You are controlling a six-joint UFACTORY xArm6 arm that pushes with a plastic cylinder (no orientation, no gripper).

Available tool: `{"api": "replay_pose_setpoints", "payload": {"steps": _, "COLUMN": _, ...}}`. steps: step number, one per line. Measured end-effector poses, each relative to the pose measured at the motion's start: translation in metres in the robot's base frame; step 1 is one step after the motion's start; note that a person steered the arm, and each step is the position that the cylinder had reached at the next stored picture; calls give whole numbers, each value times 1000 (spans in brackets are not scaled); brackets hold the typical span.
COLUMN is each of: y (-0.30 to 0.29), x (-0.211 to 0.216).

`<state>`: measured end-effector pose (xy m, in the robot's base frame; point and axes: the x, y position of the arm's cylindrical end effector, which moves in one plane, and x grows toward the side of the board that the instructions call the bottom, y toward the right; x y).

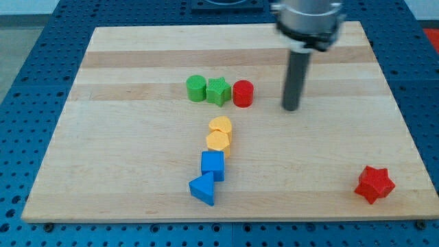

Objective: Move red star in a horizontal line with green blocks and red circle

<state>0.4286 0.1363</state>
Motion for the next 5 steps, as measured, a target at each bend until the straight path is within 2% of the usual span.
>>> {"api": "replay_pose_setpoints", "payload": {"steps": 1, "y": 63, "x": 35}}
{"api": "replay_pose_setpoints", "payload": {"steps": 2, "y": 93, "x": 82}}
{"api": "replay_pose_setpoints", "payload": {"steps": 4, "y": 144, "x": 89}}
{"api": "replay_pose_setpoints", "payload": {"steps": 5, "y": 144, "x": 117}}
